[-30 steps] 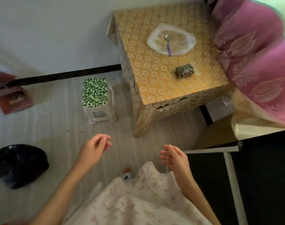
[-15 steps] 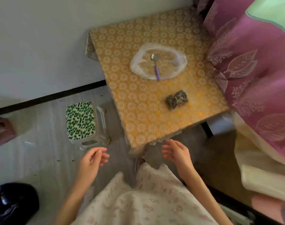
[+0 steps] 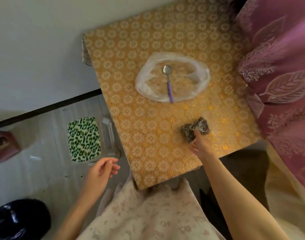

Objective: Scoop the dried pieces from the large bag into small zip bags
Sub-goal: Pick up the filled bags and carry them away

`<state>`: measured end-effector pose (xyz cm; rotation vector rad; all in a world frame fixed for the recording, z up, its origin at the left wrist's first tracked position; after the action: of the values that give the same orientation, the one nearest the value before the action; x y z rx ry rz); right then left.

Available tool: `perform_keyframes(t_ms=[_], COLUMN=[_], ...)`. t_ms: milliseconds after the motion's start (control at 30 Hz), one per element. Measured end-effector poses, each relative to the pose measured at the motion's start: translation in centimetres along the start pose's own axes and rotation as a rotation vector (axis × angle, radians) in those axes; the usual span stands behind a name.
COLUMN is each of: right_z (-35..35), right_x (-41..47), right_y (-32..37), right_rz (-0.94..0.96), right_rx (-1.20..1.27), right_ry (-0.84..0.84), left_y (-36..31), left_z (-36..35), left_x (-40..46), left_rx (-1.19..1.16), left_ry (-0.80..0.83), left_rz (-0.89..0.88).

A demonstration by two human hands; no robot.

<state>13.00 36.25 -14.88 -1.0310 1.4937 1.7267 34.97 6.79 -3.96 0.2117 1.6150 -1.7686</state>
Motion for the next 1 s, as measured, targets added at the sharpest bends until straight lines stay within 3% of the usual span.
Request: perform_keyframes(t_ms=[233, 533, 733, 1000], right_z=[-0.2, -0.2, 0.0, -2.9], right_x=[3.6, -0.8, -10.2, -22.8], right_y=[0.7, -2.2, -7.8, -22.6], right_rz=[-0.088, -0.012, 0.079, 0.173], right_rx=[-0.011, 0.189, 0.424, 1.024], right_ry=[-0.289, -0.262, -0.200, -0.444], left_y=[-2.1, -4.7, -7.1, -9.2], left_z=[0.7, 0.4, -4.1, -10.5], left_x=[3.7, 5.7, 6.9, 4.1], left_rx=[0.026, 0.195, 0.311, 0.622], left_ry=[0.020, 0.194, 0.536, 1.014], left_rz=[-0.016, -0.091, -0.138, -0.276])
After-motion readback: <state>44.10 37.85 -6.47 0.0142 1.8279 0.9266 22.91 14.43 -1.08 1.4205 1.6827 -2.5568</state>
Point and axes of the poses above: each hand's wrist, its own x-axis towards the middle knuckle, its own z-axis out of the back of the hand, y = z × x, the point moved 10 cm from there along x, towards the middle knuckle, and after that the axes turned 12 degrees about y, right-handed, at the moved point
